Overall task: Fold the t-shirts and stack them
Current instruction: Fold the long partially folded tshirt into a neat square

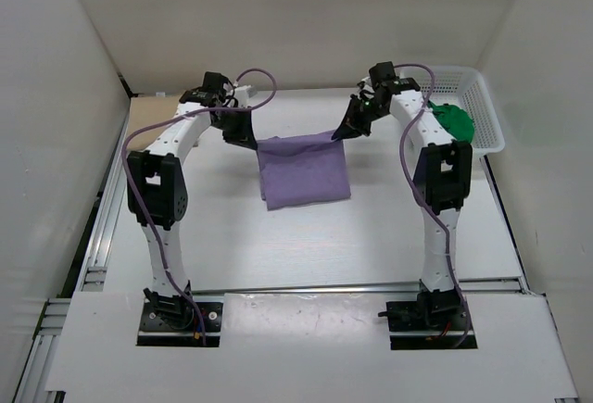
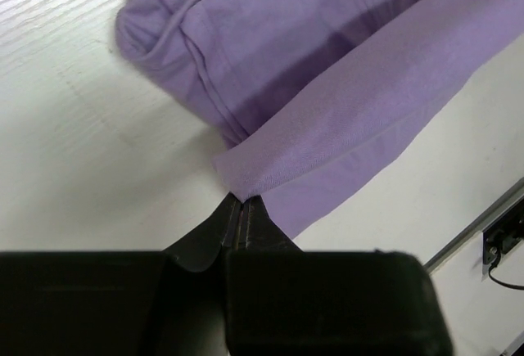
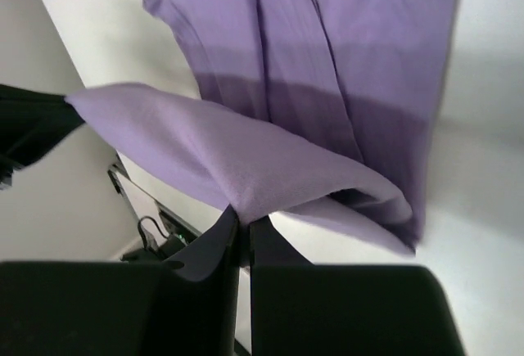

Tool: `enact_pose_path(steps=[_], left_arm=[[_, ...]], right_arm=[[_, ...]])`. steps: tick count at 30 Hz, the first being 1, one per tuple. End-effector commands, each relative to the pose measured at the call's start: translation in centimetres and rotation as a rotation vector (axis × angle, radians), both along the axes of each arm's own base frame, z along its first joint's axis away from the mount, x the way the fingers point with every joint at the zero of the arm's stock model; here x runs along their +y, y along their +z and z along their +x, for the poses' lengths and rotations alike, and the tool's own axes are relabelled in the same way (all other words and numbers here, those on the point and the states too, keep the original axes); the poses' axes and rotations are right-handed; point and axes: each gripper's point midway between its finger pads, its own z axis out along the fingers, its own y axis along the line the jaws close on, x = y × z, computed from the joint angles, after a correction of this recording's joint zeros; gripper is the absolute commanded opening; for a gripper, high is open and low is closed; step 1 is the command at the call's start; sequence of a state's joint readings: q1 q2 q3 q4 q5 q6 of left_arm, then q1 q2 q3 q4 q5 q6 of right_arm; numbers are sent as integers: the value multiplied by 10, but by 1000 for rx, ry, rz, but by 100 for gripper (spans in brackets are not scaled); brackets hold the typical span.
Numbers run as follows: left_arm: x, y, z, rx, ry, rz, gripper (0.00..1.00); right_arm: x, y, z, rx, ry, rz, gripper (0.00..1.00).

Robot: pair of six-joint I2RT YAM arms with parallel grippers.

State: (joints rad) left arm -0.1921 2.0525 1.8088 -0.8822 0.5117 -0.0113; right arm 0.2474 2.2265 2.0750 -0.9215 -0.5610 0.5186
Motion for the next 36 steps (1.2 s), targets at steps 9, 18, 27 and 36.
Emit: enact_pose_path(steps=[9,18,27,36], left_arm=[[21,-8,76,-123,76,59,64],[55,14,84,-207,186,200,66],[33,-45,67,-54,104,130,72],[16,-63,72,-34,65,97,74]], right_arm=[[-4,-35,96,-91,-301,64,53],[5,8,87,-286,-216,49,60],[5,-55,110,-271,-181,-94,66],[19,-78,137,-298,-216,-24,67]])
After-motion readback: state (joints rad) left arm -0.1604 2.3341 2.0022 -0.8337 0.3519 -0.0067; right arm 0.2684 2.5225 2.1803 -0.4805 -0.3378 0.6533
